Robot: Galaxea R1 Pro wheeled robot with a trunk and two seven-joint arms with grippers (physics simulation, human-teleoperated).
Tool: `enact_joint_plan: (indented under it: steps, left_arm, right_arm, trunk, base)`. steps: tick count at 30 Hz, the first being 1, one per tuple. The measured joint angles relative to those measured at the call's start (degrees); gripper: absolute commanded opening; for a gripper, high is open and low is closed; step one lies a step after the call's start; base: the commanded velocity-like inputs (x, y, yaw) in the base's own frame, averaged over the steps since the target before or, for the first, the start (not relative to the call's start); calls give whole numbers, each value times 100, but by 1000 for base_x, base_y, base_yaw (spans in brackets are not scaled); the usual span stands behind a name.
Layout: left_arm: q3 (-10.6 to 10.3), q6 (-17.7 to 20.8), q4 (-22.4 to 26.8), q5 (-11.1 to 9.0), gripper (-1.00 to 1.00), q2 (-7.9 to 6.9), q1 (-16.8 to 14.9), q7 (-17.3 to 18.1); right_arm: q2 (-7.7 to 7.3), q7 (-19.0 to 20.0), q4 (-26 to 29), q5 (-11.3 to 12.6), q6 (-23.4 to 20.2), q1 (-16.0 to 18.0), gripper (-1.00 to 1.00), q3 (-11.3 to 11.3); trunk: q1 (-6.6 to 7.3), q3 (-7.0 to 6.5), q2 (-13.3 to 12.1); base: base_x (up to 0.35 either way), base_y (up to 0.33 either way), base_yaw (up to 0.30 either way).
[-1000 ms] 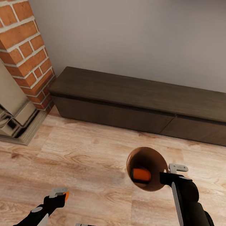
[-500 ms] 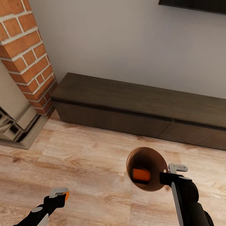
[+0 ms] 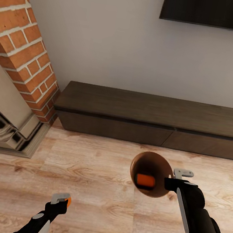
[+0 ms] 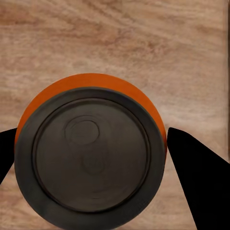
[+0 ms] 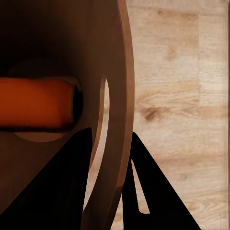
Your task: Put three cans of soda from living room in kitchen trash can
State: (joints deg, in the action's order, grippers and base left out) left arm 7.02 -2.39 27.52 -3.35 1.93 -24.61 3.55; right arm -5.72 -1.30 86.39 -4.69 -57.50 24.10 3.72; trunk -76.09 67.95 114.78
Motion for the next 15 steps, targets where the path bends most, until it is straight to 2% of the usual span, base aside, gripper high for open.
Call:
enact_joint_plan:
  steps: [15]
  left_arm:
    - [0,2,0,0,-100,0,0,0]
  right_arm:
    - [0,0,0,6,1,-3,-100,-1]
  trunk:
    - [329,-411,-602]
  base:
    - [0,0,0]
